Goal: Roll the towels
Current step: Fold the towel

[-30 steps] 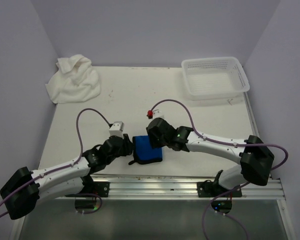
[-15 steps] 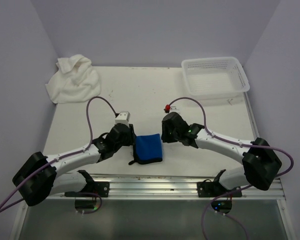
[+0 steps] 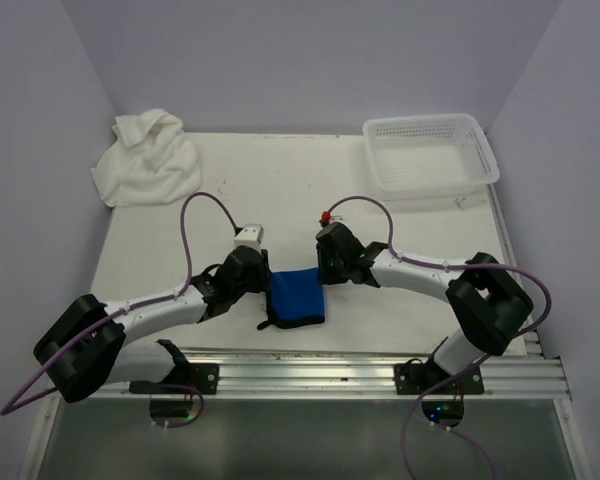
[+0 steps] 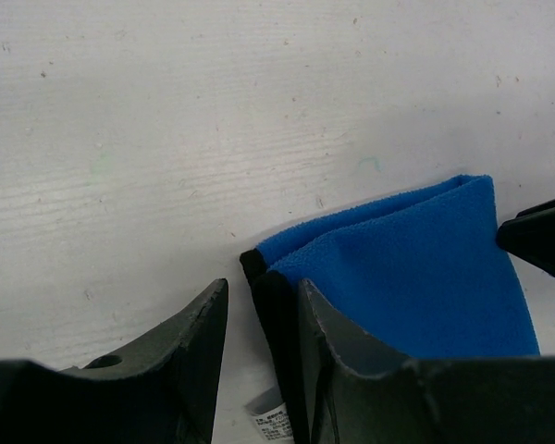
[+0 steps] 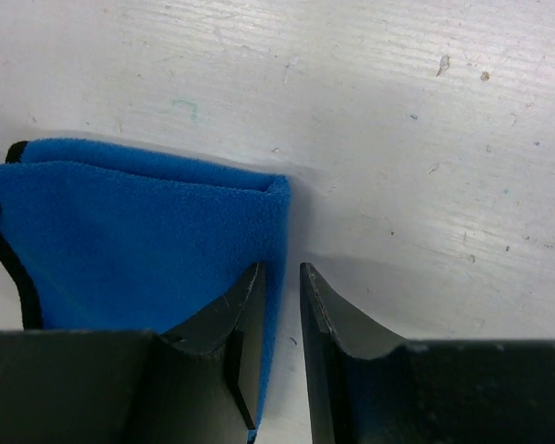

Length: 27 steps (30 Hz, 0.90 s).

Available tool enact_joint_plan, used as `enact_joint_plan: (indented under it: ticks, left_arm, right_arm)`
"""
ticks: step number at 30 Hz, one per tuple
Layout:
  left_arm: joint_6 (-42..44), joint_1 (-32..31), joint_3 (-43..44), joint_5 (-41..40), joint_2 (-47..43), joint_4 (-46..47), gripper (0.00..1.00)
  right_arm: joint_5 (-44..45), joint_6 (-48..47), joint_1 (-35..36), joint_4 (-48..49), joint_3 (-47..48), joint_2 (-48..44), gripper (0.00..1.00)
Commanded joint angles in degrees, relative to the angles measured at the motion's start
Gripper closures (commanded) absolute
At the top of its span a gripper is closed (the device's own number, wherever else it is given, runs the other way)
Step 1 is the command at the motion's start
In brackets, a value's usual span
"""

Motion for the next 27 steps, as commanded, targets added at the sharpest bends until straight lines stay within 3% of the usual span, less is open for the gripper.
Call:
enact_joint_plan:
  ticks: [1, 10, 17, 22, 27]
  left_arm:
    - [1.52, 0.57, 0.34, -1.57, 1.11, 3.67, 0.60]
    - [0.99, 0.57, -1.86, -2.45, 4.19, 6.31, 0.61]
    - [0.11, 0.57, -3.01, -2.63, 5.07, 6.84, 0.62]
    - [-0.41, 0.57, -3.45, -2.01, 5.16, 7.45, 0.62]
    - [-0.59, 0.57, -3.53, -1.31, 5.07, 7.72, 0.62]
  right_arm:
    - [-0.54, -0.30, -0.60, 2.75, 1.89, 1.26, 0.75]
    - [-1.33, -0.13, -0.69, 1.96, 2.06, 1.44, 0.75]
    - [-1.42, -0.22, -0.69, -1.64, 2.67, -4.44, 0.73]
    - [-2.03, 1.89, -0.69, -2.87, -0.39, -11.12, 0.60]
    - [-7.29, 6.02, -0.60, -0.07, -6.89, -15.43, 0.55]
